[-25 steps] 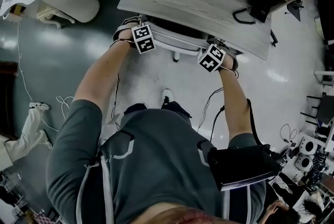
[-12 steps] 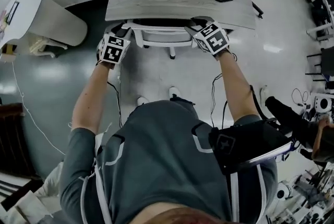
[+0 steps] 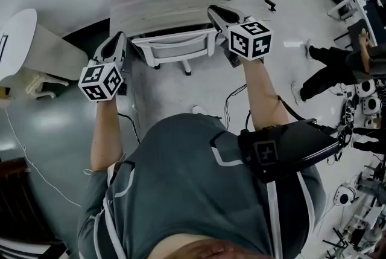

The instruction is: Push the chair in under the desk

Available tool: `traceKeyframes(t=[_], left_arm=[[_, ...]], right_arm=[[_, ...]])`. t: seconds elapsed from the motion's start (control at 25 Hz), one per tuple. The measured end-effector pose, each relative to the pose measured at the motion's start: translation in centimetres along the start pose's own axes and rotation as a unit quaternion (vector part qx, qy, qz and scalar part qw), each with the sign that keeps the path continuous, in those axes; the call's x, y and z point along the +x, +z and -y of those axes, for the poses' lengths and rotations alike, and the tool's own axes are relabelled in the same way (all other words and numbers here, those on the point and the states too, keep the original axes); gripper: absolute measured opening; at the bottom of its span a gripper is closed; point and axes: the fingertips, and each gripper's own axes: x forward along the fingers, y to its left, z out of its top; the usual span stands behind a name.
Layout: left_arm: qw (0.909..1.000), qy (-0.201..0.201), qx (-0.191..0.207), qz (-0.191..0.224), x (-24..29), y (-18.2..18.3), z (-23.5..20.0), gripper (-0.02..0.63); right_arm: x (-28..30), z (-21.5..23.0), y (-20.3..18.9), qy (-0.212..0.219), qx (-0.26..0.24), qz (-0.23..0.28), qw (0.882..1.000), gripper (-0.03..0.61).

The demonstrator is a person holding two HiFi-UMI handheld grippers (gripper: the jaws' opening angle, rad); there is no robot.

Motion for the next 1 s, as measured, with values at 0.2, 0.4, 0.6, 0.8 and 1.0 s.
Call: traceKeyframes(t=[0.2, 0.4, 0.6, 0.8, 1.0], left_arm=[[0.9991, 0.008, -0.038, 0.018, -2.1, 1.5, -1.1, 0.009], [0.9994, 0.029, 0.012, 0.013, -3.3, 2.4, -1.0, 0.009], [0.9972, 0.068, 0.029, 0.014, -3.7, 2.7, -1.8, 0.009], [0.9949, 0.084, 0.054, 0.013, -3.7, 4.0, -0.9, 0.009], [0.9935, 0.077, 0.083, 0.014, -2.8, 5.4, -0.1, 0.009]], right_arm=[[-1.6, -2.2, 2.3, -0.033, -0.037, 0.033, 0.998, 0.035], [-2.6, -3.2, 3.7, -0.052, -0.056, 0.049, 0.996, 0.028], [-2.4, -3.3, 3.6, -0.053, -0.038, 0.051, 0.997, 0.028], [-3.5, -2.4, 3.6, -0.062, -0.031, 0.051, 0.996, 0.028], [-3.3, -1.6, 3.7, -0.059, -0.026, 0.057, 0.996, 0.028]])
